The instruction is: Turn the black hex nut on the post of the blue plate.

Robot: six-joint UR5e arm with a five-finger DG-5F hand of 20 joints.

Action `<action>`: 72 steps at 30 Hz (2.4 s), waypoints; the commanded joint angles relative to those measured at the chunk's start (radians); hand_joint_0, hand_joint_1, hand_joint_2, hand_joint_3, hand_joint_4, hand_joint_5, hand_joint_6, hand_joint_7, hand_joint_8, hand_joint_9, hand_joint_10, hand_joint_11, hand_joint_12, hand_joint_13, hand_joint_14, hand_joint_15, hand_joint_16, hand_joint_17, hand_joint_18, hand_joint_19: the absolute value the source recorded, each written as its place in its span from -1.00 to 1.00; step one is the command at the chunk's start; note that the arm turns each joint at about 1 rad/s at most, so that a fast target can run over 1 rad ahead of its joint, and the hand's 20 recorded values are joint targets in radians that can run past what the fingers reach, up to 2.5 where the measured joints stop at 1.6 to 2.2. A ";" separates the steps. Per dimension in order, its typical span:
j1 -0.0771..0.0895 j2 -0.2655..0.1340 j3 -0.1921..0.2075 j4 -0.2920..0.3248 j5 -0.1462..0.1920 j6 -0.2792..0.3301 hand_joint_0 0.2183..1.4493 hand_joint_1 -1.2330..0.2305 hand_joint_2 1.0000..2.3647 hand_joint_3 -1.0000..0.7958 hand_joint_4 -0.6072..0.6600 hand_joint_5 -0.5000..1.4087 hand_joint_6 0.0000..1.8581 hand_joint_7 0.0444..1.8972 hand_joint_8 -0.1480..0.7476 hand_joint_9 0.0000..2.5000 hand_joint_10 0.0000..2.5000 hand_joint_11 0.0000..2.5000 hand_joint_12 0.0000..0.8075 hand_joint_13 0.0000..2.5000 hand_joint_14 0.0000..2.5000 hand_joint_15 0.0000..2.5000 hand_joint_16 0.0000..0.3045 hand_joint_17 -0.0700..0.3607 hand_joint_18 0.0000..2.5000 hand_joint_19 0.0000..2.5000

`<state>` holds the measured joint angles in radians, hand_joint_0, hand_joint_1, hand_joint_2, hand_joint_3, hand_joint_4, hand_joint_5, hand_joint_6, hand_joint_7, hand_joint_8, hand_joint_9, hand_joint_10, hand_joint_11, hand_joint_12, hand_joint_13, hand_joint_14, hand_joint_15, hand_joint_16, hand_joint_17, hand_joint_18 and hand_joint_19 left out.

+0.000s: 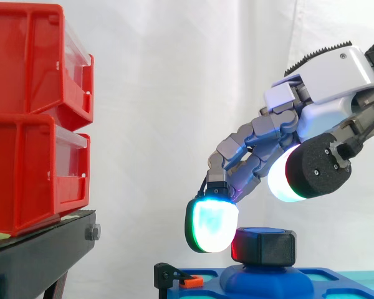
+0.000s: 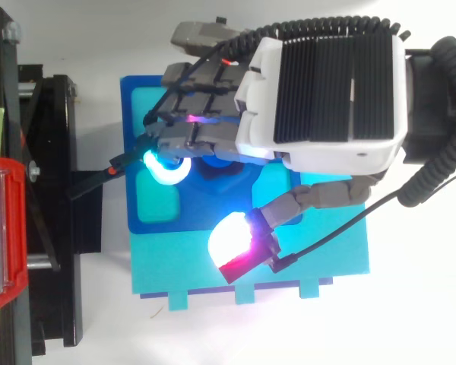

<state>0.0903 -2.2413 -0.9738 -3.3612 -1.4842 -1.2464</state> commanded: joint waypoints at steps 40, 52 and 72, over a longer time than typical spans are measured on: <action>-0.107 -0.001 0.000 0.031 -0.157 -0.057 -0.60 0.10 -1.00 -0.44 0.22 -0.68 -0.46 -0.17 -0.12 -0.62 -1.00 -1.00 -0.10 -0.74 -1.00 -0.98 -0.61 -0.06 -0.92 -0.97; -0.063 -0.001 -0.002 0.066 -0.102 -0.057 -0.60 0.11 -1.00 -0.44 0.22 -0.68 -0.46 -0.17 -0.12 -0.61 -1.00 -1.00 -0.10 -0.74 -1.00 -0.98 -0.61 -0.06 -0.92 -0.97; -0.003 -0.001 -0.014 0.045 -0.011 -0.056 -0.60 0.11 -1.00 -0.44 0.22 -0.68 -0.46 -0.17 -0.11 -0.61 -1.00 -1.00 -0.10 -0.74 -1.00 -0.98 -0.61 -0.06 -0.92 -0.97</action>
<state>0.0829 -2.2427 -0.9812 -3.3168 -1.5003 -1.3031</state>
